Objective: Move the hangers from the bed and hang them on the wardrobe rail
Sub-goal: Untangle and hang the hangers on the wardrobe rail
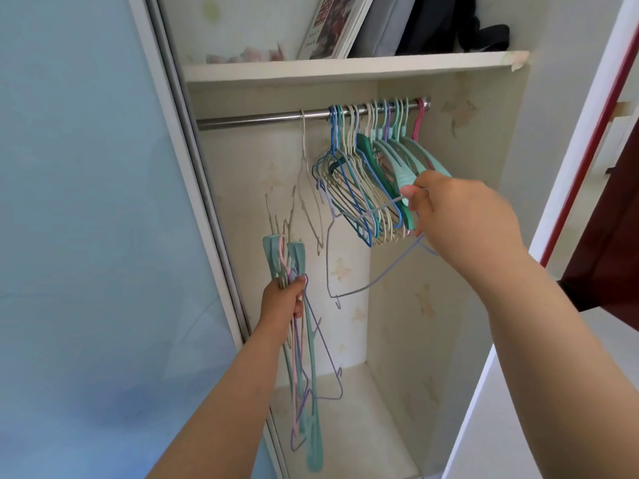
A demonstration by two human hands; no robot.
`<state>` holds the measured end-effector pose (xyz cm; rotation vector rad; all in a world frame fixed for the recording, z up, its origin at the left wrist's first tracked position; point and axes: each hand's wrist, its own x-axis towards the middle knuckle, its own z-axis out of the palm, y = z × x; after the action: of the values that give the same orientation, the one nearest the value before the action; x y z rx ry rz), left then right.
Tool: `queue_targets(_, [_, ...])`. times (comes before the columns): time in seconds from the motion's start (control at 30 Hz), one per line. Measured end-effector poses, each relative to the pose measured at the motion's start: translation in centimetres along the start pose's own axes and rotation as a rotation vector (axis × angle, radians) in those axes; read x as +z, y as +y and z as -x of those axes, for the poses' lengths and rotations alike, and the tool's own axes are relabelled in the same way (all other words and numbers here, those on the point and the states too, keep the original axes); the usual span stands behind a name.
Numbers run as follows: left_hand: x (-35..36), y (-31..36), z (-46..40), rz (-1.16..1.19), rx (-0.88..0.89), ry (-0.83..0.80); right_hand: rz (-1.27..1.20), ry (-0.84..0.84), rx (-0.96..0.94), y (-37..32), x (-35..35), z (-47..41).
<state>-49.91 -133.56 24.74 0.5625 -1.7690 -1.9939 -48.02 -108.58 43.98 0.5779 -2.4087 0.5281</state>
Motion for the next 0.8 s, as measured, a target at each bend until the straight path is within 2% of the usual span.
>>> queue_targets(0.1, [0.0,0.2,-0.2,0.039,-0.021,0.032,0.077,0.002,0.017,0.3,-0.9,0.2])
queue_targets(0.3, [-0.3,-0.6,-0.6,0.066,-0.121,0.116,0.156,-0.214,0.051,0.0,-2.8,0.7])
queue_targets(0.53, [-0.3,-0.9,-1.3,0.031,-0.174,0.181,-0.012,-0.070,-0.015,-2.0,-5.0,0.8])
queue_targets(0.7, [-0.3,-0.3,-1.7,-0.017,-0.249,0.296,-0.075,-0.084,-0.011,-3.4,-1.3,-1.1])
queue_targets(0.8, [-0.8,0.0,-2.1,-0.038,-0.285,0.333,-0.056,0.020,-0.001,-3.2,1.3,-1.9])
